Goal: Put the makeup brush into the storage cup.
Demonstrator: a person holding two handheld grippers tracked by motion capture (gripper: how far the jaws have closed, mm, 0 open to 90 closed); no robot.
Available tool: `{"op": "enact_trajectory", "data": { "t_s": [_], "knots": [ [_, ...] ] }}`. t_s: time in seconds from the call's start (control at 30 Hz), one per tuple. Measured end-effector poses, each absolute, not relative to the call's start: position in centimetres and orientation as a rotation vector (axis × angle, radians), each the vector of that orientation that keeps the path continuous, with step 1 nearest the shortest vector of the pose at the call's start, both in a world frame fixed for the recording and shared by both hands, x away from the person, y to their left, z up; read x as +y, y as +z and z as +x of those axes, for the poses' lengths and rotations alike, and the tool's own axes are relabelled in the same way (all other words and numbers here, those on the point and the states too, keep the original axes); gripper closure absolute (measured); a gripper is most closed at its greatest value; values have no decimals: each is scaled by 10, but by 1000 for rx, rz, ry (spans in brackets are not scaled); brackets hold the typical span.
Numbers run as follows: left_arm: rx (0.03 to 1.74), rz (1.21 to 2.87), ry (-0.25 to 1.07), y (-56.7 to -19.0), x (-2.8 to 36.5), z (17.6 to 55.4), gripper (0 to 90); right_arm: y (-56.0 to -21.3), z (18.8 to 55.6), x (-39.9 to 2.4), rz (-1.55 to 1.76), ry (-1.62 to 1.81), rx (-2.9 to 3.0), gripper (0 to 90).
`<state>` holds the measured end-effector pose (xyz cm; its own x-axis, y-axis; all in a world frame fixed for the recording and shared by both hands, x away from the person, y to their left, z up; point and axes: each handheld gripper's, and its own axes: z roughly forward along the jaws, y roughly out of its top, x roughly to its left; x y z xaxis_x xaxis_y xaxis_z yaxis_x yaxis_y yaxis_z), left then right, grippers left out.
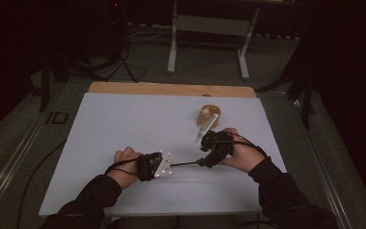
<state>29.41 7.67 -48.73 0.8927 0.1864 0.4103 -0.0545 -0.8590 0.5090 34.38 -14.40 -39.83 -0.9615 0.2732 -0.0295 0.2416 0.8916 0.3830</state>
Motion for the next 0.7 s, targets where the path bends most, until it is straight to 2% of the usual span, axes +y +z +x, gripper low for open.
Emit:
{"op": "enact_trajectory", "data": {
  "t_s": [0.1, 0.7],
  "knots": [
    [153, 2513, 575, -487, 78, 297, 856, -390, 343, -150, 446, 683, 2886, 407],
    [417, 2362, 362, -482, 82, 307, 856, -367, 325, -166, 564, 903, 2614, 380]
  ]
}}
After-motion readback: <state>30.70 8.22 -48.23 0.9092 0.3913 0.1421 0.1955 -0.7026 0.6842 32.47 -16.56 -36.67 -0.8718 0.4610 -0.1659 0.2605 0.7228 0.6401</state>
